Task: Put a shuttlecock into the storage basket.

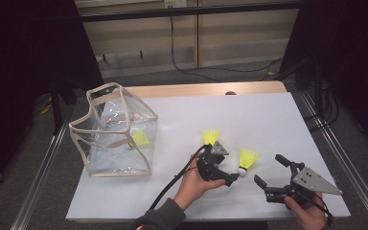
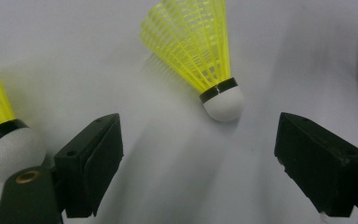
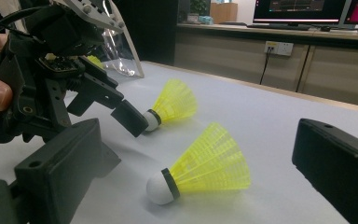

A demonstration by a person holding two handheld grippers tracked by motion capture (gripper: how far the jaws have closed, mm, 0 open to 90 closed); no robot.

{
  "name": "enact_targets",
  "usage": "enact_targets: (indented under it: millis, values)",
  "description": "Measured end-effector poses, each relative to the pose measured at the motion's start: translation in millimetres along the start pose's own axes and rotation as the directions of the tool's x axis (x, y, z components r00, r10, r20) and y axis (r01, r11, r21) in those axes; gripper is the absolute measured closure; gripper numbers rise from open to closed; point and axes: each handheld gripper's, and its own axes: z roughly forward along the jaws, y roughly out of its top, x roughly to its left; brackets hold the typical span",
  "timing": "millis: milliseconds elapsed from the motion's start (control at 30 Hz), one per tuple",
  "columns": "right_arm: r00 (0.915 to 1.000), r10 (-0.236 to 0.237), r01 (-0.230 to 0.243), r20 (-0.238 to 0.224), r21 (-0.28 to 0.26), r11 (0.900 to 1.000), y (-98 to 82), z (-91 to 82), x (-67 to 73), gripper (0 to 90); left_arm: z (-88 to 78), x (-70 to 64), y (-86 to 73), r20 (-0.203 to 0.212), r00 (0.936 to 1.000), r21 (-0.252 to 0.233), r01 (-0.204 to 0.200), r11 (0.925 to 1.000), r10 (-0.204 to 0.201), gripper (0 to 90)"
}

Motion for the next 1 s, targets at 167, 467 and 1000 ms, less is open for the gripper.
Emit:
enact_targets:
  millis: [167, 467, 1000]
  values:
    - [1.0000, 0.001, -0.001, 0.003, 0.000, 1.000, -0.1, -0.5, -0.4, 1.6, 3.6, -0.7, 0.6, -0.007, 1.0000, 0.010, 0.002, 0.9999, -0.002, 17.9]
    - [1.0000, -0.005, 0.005, 0.000, 0.002, 1.000, 0.0, -0.8, 0.0, 1.6, 13.5, -1.7, 2.4, 0.007, 0.9999, 0.020, 0.008, 0.9998, -0.009, 19.5]
    - [1.0000, -0.007, 0.007, 0.005, 0.004, 1.000, -0.3, -1.8, -1.4, 1.6, 22.7, -4.1, 4.8, 0.015, 0.9998, 0.037, 0.012, 0.9992, -0.012, 23.0]
